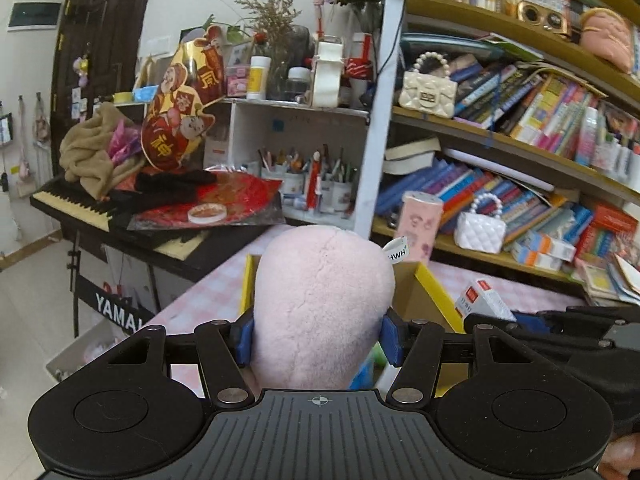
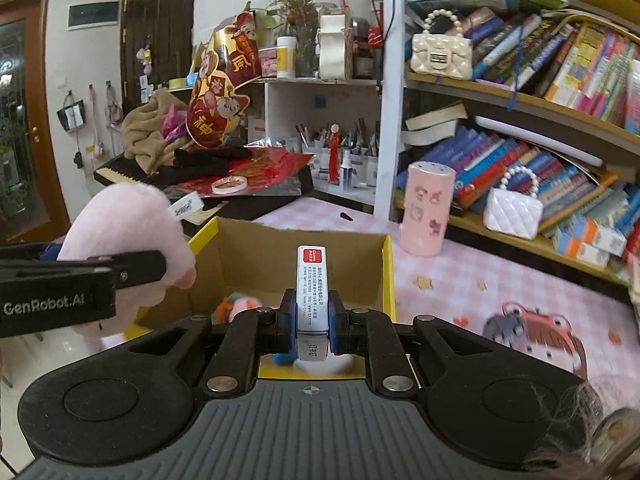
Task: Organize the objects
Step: 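Lift and carry the pink pig and white medicine box toward the yellow box, then release the pink pig with the left gripper while the right gripper drops the medicine box inside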
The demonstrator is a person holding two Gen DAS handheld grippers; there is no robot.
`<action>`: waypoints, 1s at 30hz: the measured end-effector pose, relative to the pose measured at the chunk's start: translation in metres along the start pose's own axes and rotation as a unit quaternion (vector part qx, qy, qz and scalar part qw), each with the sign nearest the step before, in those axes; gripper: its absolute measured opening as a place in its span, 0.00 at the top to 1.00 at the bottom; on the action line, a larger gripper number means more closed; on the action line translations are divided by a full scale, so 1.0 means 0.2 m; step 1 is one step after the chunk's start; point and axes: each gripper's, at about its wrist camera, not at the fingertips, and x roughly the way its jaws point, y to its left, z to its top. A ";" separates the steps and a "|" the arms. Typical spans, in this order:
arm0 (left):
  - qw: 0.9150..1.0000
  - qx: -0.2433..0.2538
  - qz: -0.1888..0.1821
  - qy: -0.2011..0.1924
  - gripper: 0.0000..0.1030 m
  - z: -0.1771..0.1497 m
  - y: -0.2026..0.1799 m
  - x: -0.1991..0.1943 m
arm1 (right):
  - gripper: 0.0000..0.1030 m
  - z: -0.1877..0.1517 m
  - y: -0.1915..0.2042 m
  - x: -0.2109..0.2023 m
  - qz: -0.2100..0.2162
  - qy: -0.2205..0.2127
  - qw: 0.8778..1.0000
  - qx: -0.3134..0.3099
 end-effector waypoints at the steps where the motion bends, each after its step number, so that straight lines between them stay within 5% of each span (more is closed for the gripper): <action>1: 1.000 -0.001 0.004 0.003 0.44 0.01 -0.01 0.04 | 0.87 0.01 -0.02 0.05 0.004 0.003 1.000 -0.004; 13: 0.995 0.008 0.041 0.086 0.41 -0.08 -0.11 0.42 | 0.87 -0.07 -0.09 0.49 0.049 0.089 0.993 -0.060; 30: 0.988 -0.027 0.064 0.138 0.33 -0.13 -0.12 0.56 | 0.86 -0.10 -0.09 0.63 0.098 0.116 0.979 -0.134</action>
